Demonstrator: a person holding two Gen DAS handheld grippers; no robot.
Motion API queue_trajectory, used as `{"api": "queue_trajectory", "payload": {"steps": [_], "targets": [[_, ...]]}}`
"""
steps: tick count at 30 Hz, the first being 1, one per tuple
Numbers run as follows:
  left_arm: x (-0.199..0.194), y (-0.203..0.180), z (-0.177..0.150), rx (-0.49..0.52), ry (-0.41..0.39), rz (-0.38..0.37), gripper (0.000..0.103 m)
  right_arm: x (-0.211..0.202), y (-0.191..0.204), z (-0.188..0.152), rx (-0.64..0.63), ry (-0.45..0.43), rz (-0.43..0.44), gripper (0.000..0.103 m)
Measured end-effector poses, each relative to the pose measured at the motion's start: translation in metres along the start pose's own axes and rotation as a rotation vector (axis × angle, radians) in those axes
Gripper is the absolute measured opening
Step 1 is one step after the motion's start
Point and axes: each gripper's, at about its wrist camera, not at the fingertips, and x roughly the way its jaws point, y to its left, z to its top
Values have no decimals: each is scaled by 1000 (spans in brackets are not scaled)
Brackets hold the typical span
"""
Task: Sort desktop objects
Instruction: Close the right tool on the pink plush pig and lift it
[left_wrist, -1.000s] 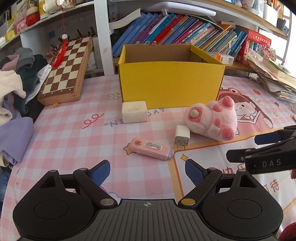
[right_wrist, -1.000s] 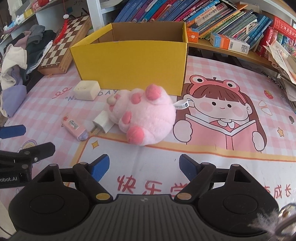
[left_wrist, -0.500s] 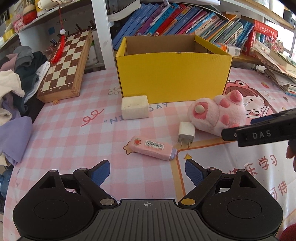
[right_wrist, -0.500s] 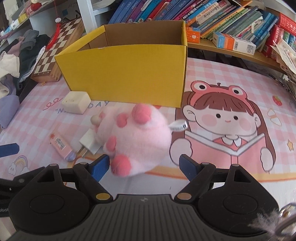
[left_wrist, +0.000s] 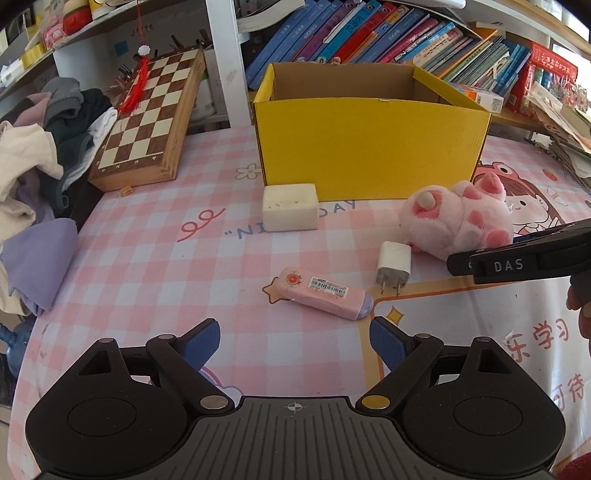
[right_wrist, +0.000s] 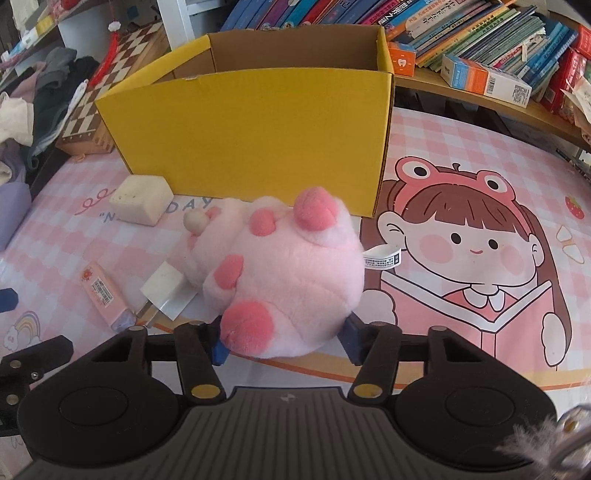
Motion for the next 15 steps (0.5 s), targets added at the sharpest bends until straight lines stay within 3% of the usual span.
{"api": "queue_trajectory", "payload": {"steps": [15], "targets": [[15, -13, 7, 55, -12, -22, 89, -31, -23, -21, 148, 3, -31, 49]]}}
